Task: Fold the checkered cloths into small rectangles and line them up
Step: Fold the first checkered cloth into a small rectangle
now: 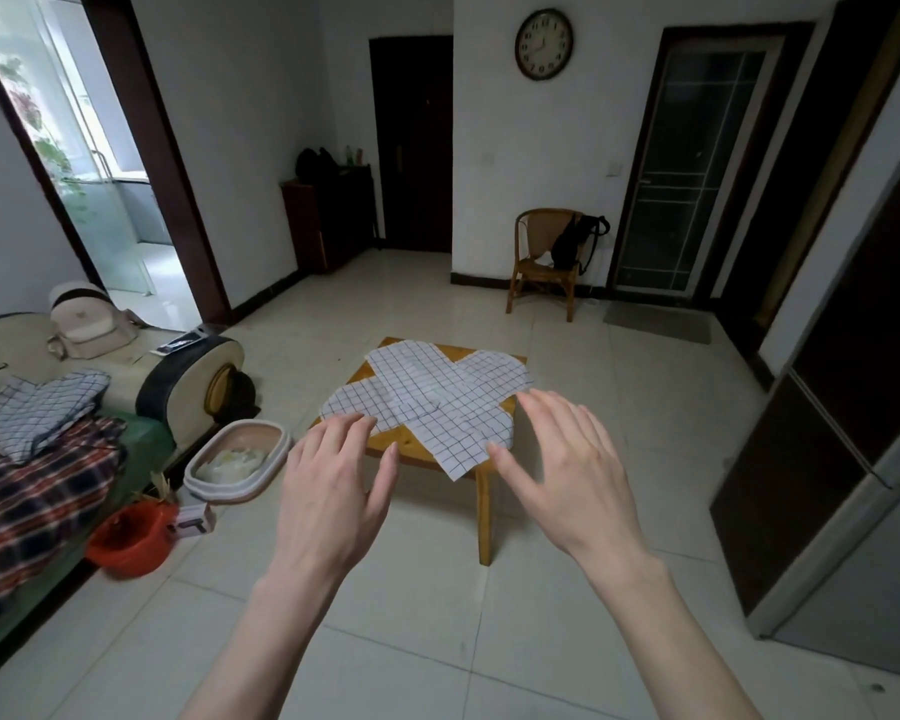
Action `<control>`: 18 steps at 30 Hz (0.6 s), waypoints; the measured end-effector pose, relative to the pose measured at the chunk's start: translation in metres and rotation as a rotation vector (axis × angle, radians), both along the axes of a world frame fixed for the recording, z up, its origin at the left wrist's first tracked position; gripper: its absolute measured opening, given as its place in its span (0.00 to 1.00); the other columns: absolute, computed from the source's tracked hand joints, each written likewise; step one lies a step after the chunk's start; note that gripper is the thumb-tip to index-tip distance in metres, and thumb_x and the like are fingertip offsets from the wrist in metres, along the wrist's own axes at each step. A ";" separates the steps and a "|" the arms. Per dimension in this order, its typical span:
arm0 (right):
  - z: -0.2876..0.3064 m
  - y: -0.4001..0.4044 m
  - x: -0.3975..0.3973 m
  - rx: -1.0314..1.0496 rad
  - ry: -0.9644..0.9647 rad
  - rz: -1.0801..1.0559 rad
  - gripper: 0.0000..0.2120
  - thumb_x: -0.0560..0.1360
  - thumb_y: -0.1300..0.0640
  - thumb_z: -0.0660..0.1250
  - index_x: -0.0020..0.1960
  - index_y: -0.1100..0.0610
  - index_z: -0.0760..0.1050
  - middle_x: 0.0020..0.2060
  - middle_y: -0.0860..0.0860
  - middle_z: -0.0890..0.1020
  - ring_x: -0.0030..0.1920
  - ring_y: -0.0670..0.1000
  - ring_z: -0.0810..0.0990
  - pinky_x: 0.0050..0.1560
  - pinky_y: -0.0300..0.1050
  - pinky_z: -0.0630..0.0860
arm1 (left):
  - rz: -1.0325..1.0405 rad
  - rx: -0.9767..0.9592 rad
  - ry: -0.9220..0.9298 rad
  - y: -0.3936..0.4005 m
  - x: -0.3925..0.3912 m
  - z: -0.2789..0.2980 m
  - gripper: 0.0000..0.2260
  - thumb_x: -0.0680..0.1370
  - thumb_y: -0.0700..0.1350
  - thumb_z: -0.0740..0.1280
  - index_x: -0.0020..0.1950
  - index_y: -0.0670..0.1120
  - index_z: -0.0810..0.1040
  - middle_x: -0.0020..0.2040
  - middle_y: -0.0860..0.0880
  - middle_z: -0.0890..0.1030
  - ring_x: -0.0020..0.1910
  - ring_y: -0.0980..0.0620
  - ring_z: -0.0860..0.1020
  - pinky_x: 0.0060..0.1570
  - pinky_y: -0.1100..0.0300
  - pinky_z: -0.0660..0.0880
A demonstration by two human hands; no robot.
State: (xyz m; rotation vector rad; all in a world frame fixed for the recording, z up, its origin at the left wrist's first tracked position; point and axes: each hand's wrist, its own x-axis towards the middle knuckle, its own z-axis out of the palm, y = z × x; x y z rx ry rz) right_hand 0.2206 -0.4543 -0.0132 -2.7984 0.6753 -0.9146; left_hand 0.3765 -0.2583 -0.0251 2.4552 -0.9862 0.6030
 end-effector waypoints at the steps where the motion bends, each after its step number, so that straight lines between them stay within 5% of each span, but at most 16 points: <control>1: 0.000 -0.005 0.015 0.002 0.001 -0.006 0.34 0.82 0.32 0.53 0.78 0.54 0.69 0.76 0.49 0.74 0.77 0.50 0.68 0.81 0.51 0.61 | -0.008 0.007 -0.005 -0.005 0.015 0.000 0.24 0.84 0.60 0.56 0.70 0.46 0.78 0.66 0.46 0.81 0.67 0.45 0.77 0.66 0.46 0.75; 6: -0.001 -0.029 0.082 -0.011 0.007 -0.041 0.35 0.83 0.30 0.52 0.79 0.52 0.67 0.76 0.48 0.72 0.78 0.49 0.67 0.80 0.47 0.54 | -0.054 0.003 -0.041 -0.035 0.087 -0.003 0.24 0.83 0.60 0.56 0.69 0.45 0.79 0.65 0.47 0.81 0.65 0.46 0.77 0.64 0.46 0.75; 15: -0.014 -0.071 0.174 -0.001 -0.010 -0.038 0.33 0.83 0.33 0.55 0.76 0.55 0.71 0.73 0.50 0.76 0.75 0.51 0.71 0.79 0.52 0.64 | -0.066 0.016 -0.018 -0.081 0.188 -0.019 0.20 0.85 0.58 0.60 0.69 0.47 0.79 0.66 0.48 0.81 0.66 0.47 0.76 0.65 0.49 0.74; 18: -0.024 -0.087 0.201 0.008 0.000 -0.050 0.32 0.83 0.33 0.55 0.77 0.54 0.70 0.73 0.49 0.75 0.75 0.50 0.71 0.79 0.48 0.59 | -0.063 0.021 0.004 -0.097 0.217 -0.026 0.20 0.84 0.57 0.63 0.69 0.46 0.79 0.65 0.48 0.81 0.66 0.47 0.76 0.64 0.48 0.74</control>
